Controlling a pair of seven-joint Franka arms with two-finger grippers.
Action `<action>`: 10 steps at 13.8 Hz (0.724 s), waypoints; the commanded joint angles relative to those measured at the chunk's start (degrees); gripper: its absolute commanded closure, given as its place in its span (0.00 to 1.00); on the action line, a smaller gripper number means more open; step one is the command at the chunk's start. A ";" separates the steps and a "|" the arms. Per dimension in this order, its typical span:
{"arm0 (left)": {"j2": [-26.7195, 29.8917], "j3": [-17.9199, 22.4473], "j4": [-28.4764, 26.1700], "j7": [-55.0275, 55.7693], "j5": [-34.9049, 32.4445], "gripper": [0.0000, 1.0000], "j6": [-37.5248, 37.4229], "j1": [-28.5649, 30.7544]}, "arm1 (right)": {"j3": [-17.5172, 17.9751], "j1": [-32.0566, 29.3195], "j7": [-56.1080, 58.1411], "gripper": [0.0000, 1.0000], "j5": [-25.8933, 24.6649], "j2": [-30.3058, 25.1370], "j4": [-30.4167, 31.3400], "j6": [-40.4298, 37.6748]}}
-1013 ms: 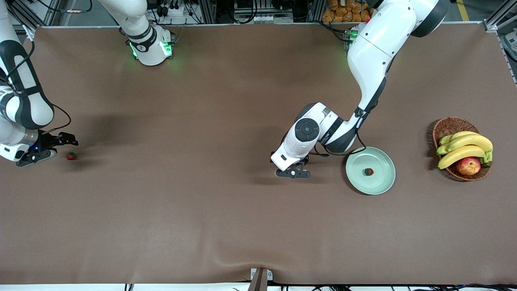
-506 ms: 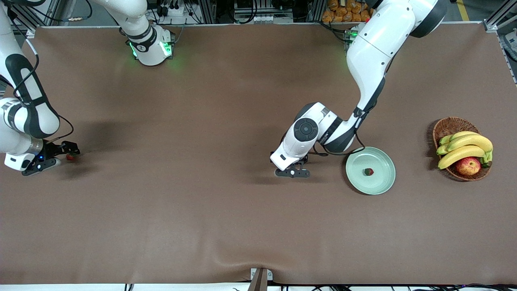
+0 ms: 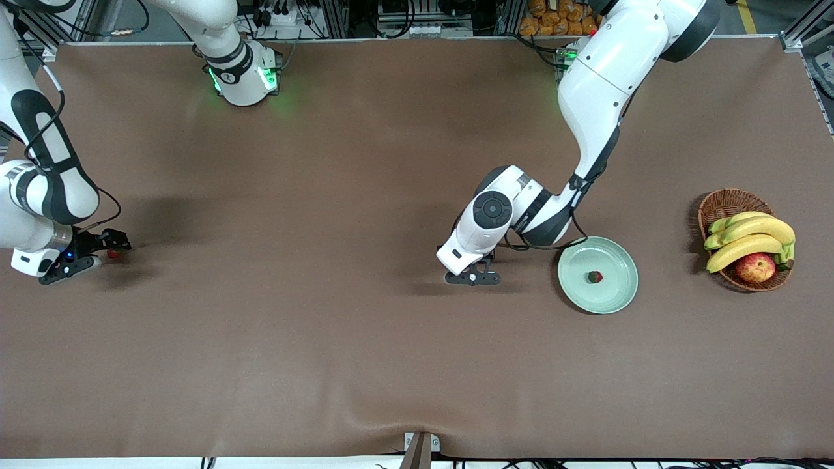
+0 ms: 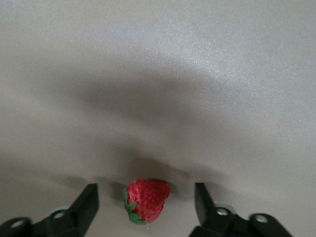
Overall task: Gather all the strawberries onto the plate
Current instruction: 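Carry the strawberry over the plate while the right gripper grasps the last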
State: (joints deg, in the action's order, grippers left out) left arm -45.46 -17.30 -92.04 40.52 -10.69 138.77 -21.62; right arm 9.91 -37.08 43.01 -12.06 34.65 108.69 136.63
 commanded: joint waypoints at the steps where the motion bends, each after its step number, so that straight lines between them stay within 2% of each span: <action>1: 0.11 0.33 0.28 1.76 -1.26 0.86 0.36 -0.27 | 0.38 -0.27 -0.12 0.68 -1.21 0.51 -0.76 -0.48; 3: 1.16 0.33 0.46 1.41 -1.26 0.87 -0.77 0.08 | 0.38 -0.27 -0.03 0.92 -1.21 0.51 -0.76 -0.75; 4: 1.77 0.33 0.37 1.23 -1.35 0.86 -1.91 0.69 | 0.38 -0.36 0.06 1.00 -1.21 0.42 -0.67 -0.92; 7: 4.67 0.33 0.02 1.23 -1.35 0.87 -6.56 2.19 | 0.38 -0.36 4.00 1.00 -1.21 -0.28 -0.50 -1.01; 10: 7.57 0.33 -1.21 0.01 -1.44 0.87 -10.62 6.05 | 1.43 0.16 6.38 1.00 -1.03 -3.96 -0.49 -5.74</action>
State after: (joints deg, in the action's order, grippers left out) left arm -41.03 -16.84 -91.16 40.48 -10.69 130.41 -17.73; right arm 10.15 -37.08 47.90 -12.31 34.18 107.99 134.11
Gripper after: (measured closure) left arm 0.648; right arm 0.634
